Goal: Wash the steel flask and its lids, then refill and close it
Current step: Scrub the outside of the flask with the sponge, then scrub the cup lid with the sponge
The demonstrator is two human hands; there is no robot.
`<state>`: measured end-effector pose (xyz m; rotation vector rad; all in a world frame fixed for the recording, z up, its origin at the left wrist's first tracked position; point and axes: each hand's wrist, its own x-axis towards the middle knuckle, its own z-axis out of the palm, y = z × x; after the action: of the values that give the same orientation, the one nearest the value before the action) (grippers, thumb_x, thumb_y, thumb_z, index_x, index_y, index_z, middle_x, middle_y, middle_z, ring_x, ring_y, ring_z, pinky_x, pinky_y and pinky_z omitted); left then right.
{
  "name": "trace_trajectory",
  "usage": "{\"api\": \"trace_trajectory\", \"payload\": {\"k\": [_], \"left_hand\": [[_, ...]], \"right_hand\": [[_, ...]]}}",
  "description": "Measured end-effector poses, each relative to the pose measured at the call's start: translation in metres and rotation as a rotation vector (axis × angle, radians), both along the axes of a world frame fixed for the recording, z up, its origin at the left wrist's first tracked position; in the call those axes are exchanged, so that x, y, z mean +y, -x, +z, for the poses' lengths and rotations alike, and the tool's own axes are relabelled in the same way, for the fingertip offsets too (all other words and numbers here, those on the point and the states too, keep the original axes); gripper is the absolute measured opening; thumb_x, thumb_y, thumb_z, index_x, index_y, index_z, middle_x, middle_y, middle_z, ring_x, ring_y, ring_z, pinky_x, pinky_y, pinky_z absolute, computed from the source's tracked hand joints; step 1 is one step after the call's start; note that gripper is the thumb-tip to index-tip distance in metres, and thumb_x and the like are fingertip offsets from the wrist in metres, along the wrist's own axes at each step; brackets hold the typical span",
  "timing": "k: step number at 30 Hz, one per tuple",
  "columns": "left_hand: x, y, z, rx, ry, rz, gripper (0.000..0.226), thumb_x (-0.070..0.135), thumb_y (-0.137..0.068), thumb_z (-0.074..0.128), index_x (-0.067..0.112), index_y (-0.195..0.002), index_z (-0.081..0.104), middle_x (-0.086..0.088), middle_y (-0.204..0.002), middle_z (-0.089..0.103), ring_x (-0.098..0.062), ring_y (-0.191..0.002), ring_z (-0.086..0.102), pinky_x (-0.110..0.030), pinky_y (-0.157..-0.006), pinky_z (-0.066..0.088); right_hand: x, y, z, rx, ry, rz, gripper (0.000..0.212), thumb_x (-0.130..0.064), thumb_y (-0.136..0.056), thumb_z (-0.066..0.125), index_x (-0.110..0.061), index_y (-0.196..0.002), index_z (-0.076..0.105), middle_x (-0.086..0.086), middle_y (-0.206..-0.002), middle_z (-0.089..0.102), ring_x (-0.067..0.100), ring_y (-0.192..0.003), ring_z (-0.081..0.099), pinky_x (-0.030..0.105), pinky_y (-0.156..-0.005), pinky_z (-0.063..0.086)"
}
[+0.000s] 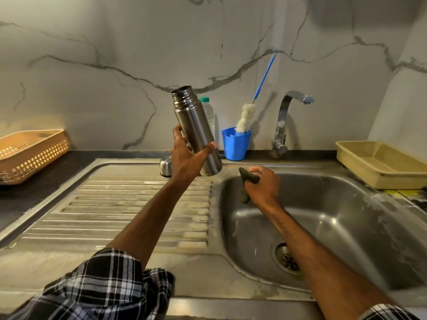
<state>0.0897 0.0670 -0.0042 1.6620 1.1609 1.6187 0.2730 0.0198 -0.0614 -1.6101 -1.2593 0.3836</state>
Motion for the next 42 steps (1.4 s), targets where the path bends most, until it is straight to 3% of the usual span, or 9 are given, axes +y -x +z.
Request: {"api": "trace_trajectory", "payload": {"k": [3, 6, 9, 13, 17, 23, 35, 40, 42], "left_hand": [[0.008, 0.004, 0.018, 0.037, -0.011, 0.014, 0.083, 0.021, -0.080, 0.085, 0.017, -0.144, 0.033, -0.008, -0.138, 0.054, -0.015, -0.115, 0.055, -0.042, -0.102, 0.052], [0.019, 0.007, 0.033, 0.079, -0.016, 0.013, 0.081, 0.025, -0.080, 0.086, 0.015, -0.143, 0.035, -0.007, -0.135, 0.055, -0.014, -0.114, 0.055, -0.036, -0.100, 0.049], [0.029, 0.007, 0.042, 0.118, -0.012, -0.005, 0.079, 0.022, -0.082, 0.084, 0.014, -0.142, 0.034, -0.006, -0.134, 0.055, -0.012, -0.111, 0.056, -0.030, -0.097, 0.048], [0.038, 0.002, 0.040, 0.193, 0.020, -0.021, 0.077, 0.019, -0.081, 0.085, 0.012, -0.139, 0.035, -0.007, -0.131, 0.057, -0.011, -0.106, 0.056, -0.031, -0.097, 0.050], [0.046, -0.009, 0.028, 0.271, 0.057, -0.036, 0.078, 0.017, -0.080, 0.085, 0.010, -0.138, 0.034, -0.009, -0.131, 0.056, -0.012, -0.106, 0.054, -0.029, -0.092, 0.048], [0.062, -0.018, 0.011, 0.339, 0.086, -0.040, 0.082, 0.021, -0.078, 0.087, 0.009, -0.138, 0.032, -0.012, -0.132, 0.055, -0.019, -0.112, 0.057, -0.034, -0.096, 0.049], [0.078, -0.022, -0.007, 0.404, 0.098, -0.036, 0.084, 0.024, -0.077, 0.088, 0.012, -0.139, 0.031, -0.010, -0.130, 0.053, -0.015, -0.110, 0.052, -0.037, -0.099, 0.050], [0.076, -0.020, -0.008, 0.426, 0.128, -0.063, 0.086, 0.024, -0.080, 0.086, 0.011, -0.142, 0.028, -0.013, -0.136, 0.054, -0.026, -0.121, 0.058, -0.036, -0.098, 0.050], [0.075, -0.015, -0.007, 0.537, 0.141, -0.063, 0.088, 0.032, -0.080, 0.086, 0.010, -0.144, 0.029, -0.013, -0.136, 0.051, -0.026, -0.123, 0.055, -0.035, -0.097, 0.047]], "right_hand": [[0.001, -0.001, -0.002, 0.019, 0.017, 0.031, 0.030, 0.006, -0.082, 0.065, -0.008, -0.108, 0.069, 0.013, -0.095, 0.073, 0.014, -0.069, 0.070, 0.008, -0.047, 0.047], [0.001, 0.001, -0.003, 0.048, 0.045, 0.075, 0.032, 0.008, -0.083, 0.062, -0.010, -0.109, 0.067, 0.015, -0.089, 0.070, 0.013, -0.052, 0.068, 0.016, -0.045, 0.050], [0.000, 0.002, -0.003, 0.056, 0.055, 0.089, 0.034, 0.008, -0.084, 0.063, -0.012, -0.112, 0.066, 0.011, -0.089, 0.070, 0.011, -0.053, 0.068, 0.018, -0.047, 0.053], [0.001, 0.001, -0.006, 0.070, 0.050, 0.085, 0.042, 0.008, -0.081, 0.065, -0.013, -0.118, 0.067, 0.011, -0.099, 0.071, 0.019, -0.073, 0.072, 0.034, -0.064, 0.063], [0.004, -0.001, -0.008, 0.131, 0.056, 0.099, 0.043, 0.008, -0.082, 0.068, -0.010, -0.121, 0.065, 0.007, -0.105, 0.069, 0.010, -0.075, 0.069, 0.014, -0.054, 0.053], [0.008, 0.000, -0.007, 0.272, 0.084, 0.105, 0.047, 0.008, -0.084, 0.068, -0.008, -0.128, 0.062, 0.010, -0.118, 0.066, -0.003, -0.071, 0.055, 0.005, -0.047, 0.045], [0.015, -0.002, -0.011, 0.331, 0.108, 0.119, 0.046, 0.007, -0.082, 0.069, -0.010, -0.125, 0.064, 0.009, -0.117, 0.067, 0.005, -0.084, 0.057, 0.003, -0.050, 0.043], [0.016, -0.001, -0.009, 0.370, 0.096, 0.117, 0.045, 0.007, -0.081, 0.068, -0.008, -0.124, 0.065, 0.010, -0.115, 0.068, 0.009, -0.086, 0.058, -0.001, -0.051, 0.041], [0.015, -0.002, -0.009, 0.374, 0.095, 0.115, 0.045, 0.007, -0.081, 0.069, -0.008, -0.123, 0.066, 0.010, -0.114, 0.069, 0.010, -0.086, 0.059, -0.001, -0.052, 0.041]]}}
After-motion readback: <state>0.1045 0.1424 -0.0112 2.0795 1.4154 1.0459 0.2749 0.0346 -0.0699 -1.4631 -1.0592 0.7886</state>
